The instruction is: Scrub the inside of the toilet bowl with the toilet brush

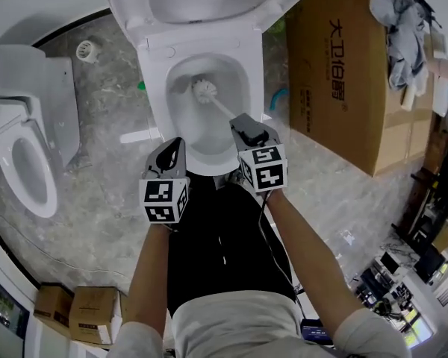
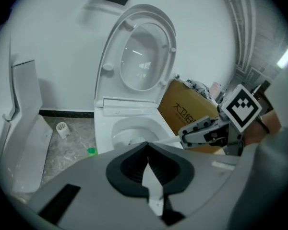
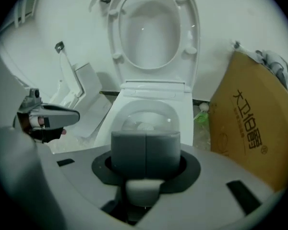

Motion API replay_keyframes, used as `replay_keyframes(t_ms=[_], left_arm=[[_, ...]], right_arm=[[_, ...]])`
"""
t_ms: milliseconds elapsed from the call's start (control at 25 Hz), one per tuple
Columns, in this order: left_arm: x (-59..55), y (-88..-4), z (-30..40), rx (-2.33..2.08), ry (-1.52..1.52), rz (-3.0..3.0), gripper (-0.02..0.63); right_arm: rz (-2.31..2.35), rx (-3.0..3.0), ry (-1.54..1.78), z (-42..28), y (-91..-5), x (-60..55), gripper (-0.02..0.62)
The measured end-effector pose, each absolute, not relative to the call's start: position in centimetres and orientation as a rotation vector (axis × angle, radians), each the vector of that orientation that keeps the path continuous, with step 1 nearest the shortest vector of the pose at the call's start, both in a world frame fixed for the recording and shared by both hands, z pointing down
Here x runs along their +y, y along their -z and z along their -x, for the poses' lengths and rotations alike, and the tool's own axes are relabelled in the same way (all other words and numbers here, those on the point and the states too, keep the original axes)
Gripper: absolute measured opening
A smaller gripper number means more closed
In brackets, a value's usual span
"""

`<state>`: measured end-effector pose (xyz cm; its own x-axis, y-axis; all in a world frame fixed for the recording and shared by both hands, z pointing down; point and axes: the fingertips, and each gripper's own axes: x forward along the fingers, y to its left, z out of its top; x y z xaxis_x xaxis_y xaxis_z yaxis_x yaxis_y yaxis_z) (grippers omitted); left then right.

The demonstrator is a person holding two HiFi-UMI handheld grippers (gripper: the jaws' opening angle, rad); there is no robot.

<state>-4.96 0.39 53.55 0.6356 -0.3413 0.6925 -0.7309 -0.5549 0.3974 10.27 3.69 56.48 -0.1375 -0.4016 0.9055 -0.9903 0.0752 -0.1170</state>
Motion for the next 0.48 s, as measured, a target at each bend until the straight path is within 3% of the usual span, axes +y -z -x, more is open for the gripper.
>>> replay_keyframes(t_ms=[480], left_arm=[[3.4,-48.0,3.3,-0.911,-0.748,-2.250,0.009]], right_arm=[[-1.524,-1.761,-0.963,-12.1,-50.2,9.1,0.146]])
